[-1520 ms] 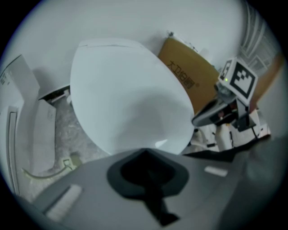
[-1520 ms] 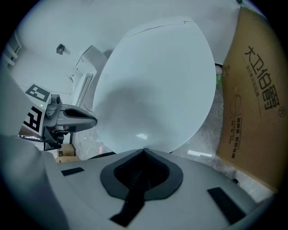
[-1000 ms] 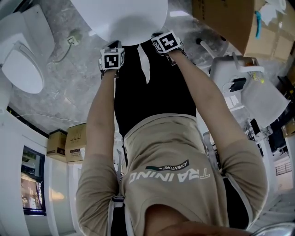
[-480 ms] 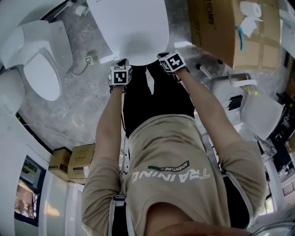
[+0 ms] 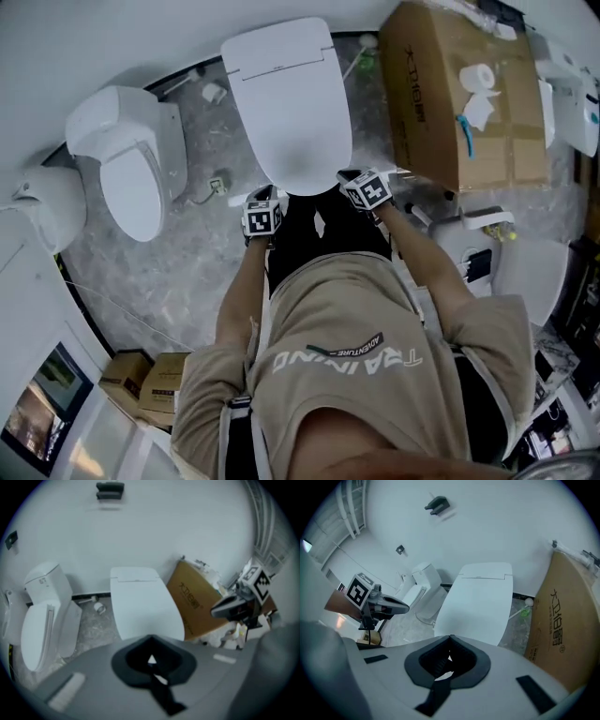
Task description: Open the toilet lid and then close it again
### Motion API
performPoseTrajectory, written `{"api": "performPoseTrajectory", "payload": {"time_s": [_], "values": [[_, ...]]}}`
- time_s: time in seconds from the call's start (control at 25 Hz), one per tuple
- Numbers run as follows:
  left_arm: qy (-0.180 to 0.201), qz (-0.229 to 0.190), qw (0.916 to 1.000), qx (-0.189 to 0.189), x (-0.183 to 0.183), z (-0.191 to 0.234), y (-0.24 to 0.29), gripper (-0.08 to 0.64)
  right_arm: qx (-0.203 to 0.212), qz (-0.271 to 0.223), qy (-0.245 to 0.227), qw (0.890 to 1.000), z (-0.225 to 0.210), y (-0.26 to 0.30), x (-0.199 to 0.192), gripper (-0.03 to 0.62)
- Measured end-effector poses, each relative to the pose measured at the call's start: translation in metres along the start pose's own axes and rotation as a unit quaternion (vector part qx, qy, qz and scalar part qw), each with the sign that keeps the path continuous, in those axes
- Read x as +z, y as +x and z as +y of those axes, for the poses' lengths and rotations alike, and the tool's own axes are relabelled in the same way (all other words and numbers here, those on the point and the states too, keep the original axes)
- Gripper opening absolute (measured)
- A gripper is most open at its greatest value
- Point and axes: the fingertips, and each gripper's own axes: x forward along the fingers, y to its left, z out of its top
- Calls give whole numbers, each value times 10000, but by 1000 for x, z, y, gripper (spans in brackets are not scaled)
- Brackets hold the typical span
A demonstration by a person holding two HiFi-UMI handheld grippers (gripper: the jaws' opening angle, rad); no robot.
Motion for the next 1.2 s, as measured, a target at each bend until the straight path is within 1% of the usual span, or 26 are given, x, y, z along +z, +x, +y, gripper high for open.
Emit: {"api": "performPoseTrajectory", "payload": {"time_s": [0.16, 0.32, 0.4, 0.56, 0.72, 0.8, 0.88, 1.04, 1.2], "values": [[24, -578, 9983, 30, 36, -7, -39, 5, -76, -521, 48, 9986, 7, -34, 29, 12], [109, -1137, 9934, 43, 79, -9, -70, 5, -146, -1133, 56, 9934, 15, -66, 67, 12], [255, -1383, 9901, 18, 100, -14, -85, 5, -239, -1364, -68, 9903, 18, -82, 84, 14], [538, -1840, 9814, -63, 138, -25, -114, 5, -497, -1705, -494, 9829, 20, -111, 114, 12], [886, -2195, 9715, -138, 172, -36, -143, 5, -608, -2167, -630, 9723, 24, -141, 144, 12], [1067, -2417, 9643, -171, 193, -42, -160, 5, -639, -2426, -643, 9659, 27, -157, 159, 12], [1216, -2686, 9554, -174, 215, -47, -181, 5, -643, -2701, -670, 9583, 33, -173, 176, 12], [1518, -3183, 9357, -116, 256, -57, -220, 5, -615, -3146, -855, 9434, 49, -204, 208, 12], [1791, -3626, 9146, -68, 288, -72, -252, 5, -687, -3424, -1041, 9313, 62, -233, 233, 14]]}}
